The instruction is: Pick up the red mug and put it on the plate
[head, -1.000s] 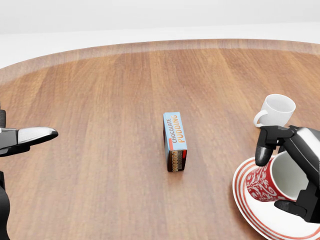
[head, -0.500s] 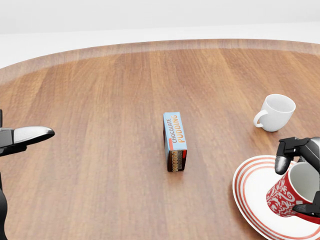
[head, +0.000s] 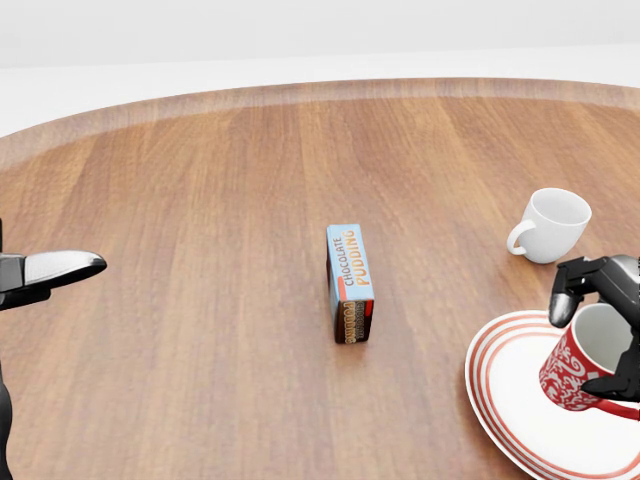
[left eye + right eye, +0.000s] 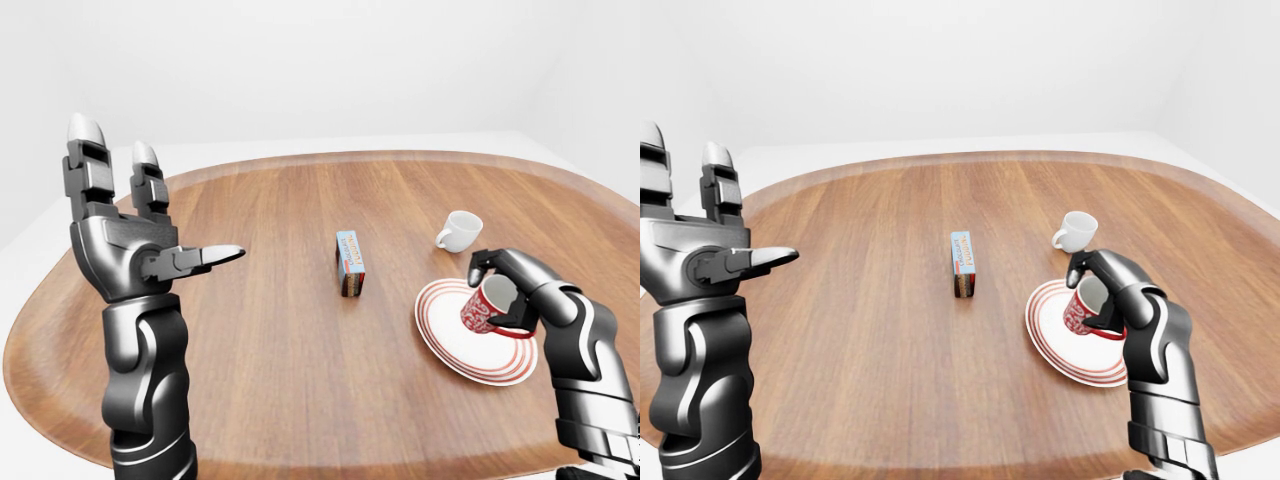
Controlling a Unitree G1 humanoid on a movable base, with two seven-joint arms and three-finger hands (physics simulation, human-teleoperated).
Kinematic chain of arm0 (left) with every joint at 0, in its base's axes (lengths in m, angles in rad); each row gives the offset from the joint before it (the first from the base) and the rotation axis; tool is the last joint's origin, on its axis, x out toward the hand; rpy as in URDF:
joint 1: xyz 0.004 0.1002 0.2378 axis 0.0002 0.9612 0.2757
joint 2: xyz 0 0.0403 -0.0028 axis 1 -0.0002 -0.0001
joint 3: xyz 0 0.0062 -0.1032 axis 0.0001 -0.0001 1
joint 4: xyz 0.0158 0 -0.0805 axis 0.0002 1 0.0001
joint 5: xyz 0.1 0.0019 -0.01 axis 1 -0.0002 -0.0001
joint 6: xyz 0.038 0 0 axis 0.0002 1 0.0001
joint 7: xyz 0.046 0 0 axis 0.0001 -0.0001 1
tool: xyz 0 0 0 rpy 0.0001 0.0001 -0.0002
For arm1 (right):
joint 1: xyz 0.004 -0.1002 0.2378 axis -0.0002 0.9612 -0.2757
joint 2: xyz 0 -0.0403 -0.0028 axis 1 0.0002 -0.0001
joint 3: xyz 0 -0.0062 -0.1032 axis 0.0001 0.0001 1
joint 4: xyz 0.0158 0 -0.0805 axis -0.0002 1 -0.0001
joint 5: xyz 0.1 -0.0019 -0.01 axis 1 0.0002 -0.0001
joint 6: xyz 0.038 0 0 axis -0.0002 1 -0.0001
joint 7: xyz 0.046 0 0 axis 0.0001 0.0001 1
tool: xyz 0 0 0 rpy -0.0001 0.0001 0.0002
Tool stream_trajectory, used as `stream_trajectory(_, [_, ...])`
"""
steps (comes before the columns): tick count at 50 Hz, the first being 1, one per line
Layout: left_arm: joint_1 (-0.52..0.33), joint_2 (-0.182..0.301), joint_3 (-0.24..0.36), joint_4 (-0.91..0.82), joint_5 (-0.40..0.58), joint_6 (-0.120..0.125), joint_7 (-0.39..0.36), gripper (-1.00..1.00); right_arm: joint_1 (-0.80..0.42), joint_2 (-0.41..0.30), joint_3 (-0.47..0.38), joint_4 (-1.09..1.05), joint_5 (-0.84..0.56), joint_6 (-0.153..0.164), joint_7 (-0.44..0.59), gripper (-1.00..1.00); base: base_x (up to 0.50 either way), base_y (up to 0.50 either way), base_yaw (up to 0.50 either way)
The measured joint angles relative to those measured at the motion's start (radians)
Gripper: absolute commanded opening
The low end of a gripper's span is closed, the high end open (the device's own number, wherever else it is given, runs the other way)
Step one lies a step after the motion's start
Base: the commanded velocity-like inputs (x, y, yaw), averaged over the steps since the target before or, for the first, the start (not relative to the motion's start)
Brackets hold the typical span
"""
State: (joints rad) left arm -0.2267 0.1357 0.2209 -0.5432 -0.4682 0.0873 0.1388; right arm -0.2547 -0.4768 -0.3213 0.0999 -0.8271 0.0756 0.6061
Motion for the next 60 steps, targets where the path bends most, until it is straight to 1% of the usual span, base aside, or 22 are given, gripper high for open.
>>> stream_trajectory(5, [0.001,0.0,0.0,0.003,0.001,0.0,-0.002,1.0,-0.016,0.0,0.024,0.058,-0.02,-0.006,-0.054,-1.0,0.0,0.0,0.0])
stream_trajectory(21, [0.003,0.0,0.001,0.006,0.0,0.0,-0.005,1.0,0.008,0.021,0.082,0.231,-0.09,-0.046,-0.244,-1.0,0.0,0.0,0.0])
stream_trajectory(24, [0.005,-0.001,0.001,0.007,0.001,0.0,-0.006,1.0,0.013,0.022,0.089,0.257,-0.116,-0.039,-0.294,-1.0,0.0,0.0,0.0])
stream_trajectory(28, [0.006,-0.001,0.001,0.008,0.002,0.0,-0.007,1.0,0.017,0.02,0.092,0.268,-0.152,-0.02,-0.349,-1.0,0.0,0.0,0.0])
stream_trajectory(37, [0.01,-0.003,0.0,0.01,0.004,0.0,-0.01,1.0,0.015,0.014,0.09,0.264,-0.215,0.012,-0.426,-1.0,0.0,0.0,0.0])
stream_trajectory(49, [0.009,-0.002,0.001,0.015,0.004,0.0,-0.011,1.0,-0.002,0.017,0.095,0.272,-0.247,0.012,-0.484,-1.0,0.0,0.0,0.0])
stream_trajectory(60, [0.009,-0.001,0.003,0.017,0.003,0.0,-0.011,1.0,-0.035,0.024,0.122,0.352,-0.232,0.008,-0.537,-1.0,0.0,0.0,0.0])
